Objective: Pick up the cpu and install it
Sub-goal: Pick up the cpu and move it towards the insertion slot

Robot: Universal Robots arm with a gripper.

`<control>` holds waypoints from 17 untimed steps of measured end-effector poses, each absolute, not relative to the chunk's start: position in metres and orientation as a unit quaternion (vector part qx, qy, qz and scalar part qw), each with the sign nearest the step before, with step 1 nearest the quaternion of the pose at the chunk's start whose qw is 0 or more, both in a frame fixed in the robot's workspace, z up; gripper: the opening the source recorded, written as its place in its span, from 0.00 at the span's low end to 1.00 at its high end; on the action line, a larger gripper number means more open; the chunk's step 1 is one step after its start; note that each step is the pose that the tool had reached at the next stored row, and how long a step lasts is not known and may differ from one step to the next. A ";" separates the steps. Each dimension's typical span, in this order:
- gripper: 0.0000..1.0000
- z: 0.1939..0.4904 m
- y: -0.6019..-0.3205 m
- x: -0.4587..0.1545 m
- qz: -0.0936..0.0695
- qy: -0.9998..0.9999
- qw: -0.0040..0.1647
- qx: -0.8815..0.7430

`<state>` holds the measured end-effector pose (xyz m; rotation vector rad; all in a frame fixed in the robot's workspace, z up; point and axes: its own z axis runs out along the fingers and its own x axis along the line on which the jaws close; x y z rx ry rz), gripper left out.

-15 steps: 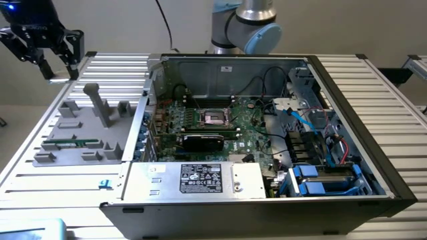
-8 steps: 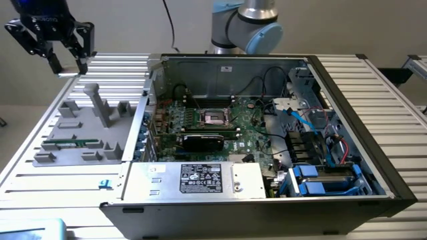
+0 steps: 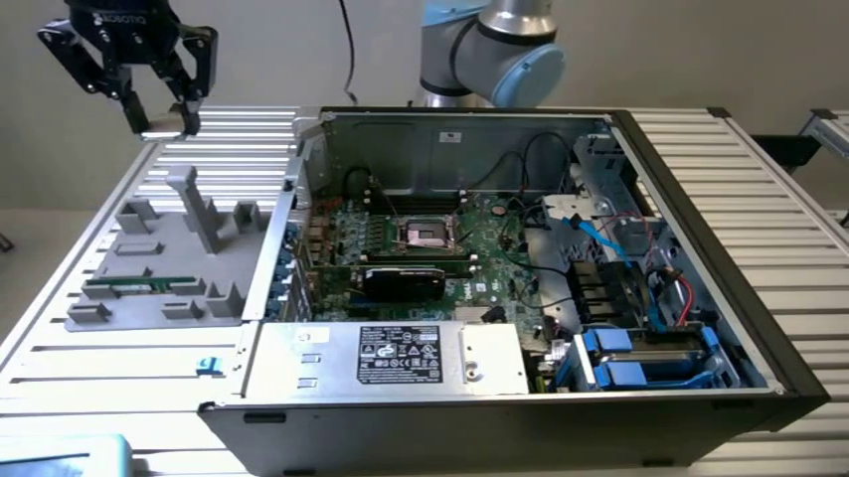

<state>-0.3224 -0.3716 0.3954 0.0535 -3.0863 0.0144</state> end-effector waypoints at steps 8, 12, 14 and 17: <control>0.55 0.401 -0.372 -0.286 0.005 -0.999 0.027 0.017; 0.55 0.403 -0.372 -0.268 0.005 -0.999 0.027 0.017; 0.55 0.404 -0.372 -0.258 0.005 -0.999 0.027 0.017; 0.55 0.406 -0.372 -0.245 0.005 -0.999 0.027 0.017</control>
